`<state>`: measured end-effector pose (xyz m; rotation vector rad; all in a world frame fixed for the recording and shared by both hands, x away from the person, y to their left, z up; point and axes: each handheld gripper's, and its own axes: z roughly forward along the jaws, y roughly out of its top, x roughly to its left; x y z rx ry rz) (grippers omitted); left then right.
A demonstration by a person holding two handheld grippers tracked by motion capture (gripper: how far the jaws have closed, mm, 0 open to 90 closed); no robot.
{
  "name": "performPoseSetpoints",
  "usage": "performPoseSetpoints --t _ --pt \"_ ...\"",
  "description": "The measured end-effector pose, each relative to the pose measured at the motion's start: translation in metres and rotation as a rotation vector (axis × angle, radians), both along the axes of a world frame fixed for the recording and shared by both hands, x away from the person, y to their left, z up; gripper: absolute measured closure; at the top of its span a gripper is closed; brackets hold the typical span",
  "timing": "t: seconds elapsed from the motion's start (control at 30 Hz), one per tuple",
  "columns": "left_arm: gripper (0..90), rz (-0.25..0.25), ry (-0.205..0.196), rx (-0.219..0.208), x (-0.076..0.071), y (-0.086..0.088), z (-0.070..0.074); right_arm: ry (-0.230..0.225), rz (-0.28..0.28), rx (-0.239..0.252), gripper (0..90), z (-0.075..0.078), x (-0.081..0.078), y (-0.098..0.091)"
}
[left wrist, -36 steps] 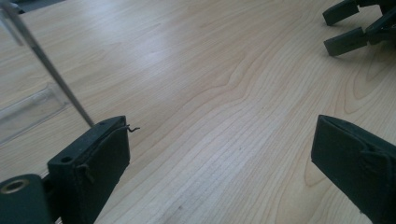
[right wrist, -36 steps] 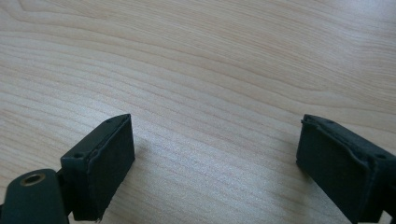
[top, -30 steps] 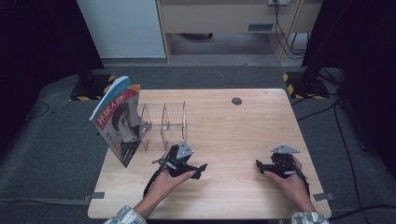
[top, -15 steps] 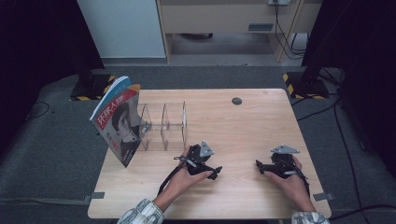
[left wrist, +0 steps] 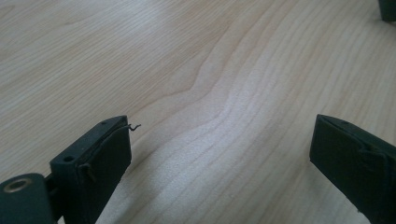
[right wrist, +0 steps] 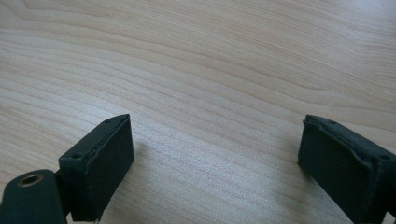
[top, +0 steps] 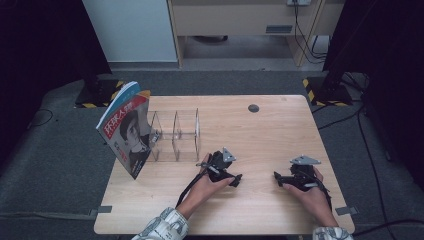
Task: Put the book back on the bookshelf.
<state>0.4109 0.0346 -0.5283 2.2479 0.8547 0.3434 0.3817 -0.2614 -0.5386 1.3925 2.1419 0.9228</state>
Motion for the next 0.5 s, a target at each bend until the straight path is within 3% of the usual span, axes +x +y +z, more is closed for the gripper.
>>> performPoseSetpoints --t 0.03,0.17,0.5 --pt "5.2 -0.001 0.001 -0.026 0.0026 0.0013 -0.0009 0.000 0.000 0.000 10.8 0.0000 0.0000 0.0000" --pt "5.2 0.001 -0.004 -0.004 0.0052 0.0009 -0.0076 0.002 0.002 0.001 10.6 0.0000 0.0001 0.0000" --pt "1.5 0.015 -0.004 -0.016 0.0049 0.0002 -0.0095 0.000 0.005 -0.002 10.6 0.0000 0.0003 -0.0002"
